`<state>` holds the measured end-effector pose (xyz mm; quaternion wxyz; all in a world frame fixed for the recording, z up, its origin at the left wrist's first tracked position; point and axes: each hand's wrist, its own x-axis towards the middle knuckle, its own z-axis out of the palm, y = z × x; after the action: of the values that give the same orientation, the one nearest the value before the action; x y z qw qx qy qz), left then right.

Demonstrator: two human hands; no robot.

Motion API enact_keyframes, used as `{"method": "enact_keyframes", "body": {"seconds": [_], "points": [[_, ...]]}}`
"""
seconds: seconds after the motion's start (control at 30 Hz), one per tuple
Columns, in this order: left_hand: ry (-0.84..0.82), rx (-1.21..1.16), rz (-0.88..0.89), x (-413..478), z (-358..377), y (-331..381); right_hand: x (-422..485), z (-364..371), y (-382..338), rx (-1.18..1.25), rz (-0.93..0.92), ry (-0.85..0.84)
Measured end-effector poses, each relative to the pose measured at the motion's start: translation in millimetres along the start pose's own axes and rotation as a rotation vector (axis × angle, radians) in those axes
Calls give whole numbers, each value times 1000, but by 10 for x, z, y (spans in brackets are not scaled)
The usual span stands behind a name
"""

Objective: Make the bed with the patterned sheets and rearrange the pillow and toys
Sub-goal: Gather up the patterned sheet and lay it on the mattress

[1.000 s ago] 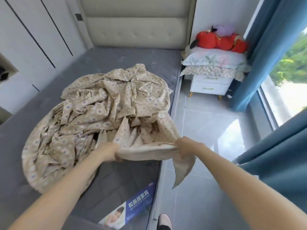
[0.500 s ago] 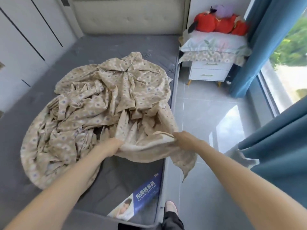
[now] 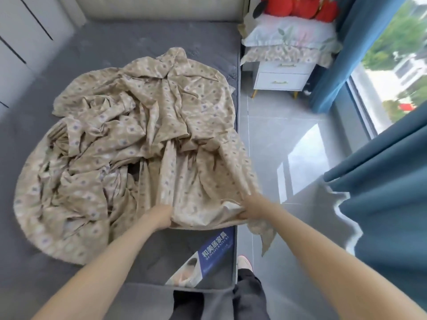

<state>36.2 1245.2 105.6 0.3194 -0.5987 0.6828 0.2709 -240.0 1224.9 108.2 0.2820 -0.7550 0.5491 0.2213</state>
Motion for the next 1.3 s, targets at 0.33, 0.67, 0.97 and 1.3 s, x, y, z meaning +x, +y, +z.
{"method": "enact_keyframes", "body": {"seconds": [0.33, 0.67, 0.97, 1.3], "points": [[-36, 138, 32, -116, 133, -24, -151, 191, 40, -256, -10, -29], [10, -6, 83, -110, 390, -20, -211, 384, 88, -216, 59, -73], [-10, -103, -18, -115, 428, -63, -190, 571, 17, -229, 79, -105], [41, -369, 42, -220, 597, -189, -217, 446, 15, 8, -71, 121]]}}
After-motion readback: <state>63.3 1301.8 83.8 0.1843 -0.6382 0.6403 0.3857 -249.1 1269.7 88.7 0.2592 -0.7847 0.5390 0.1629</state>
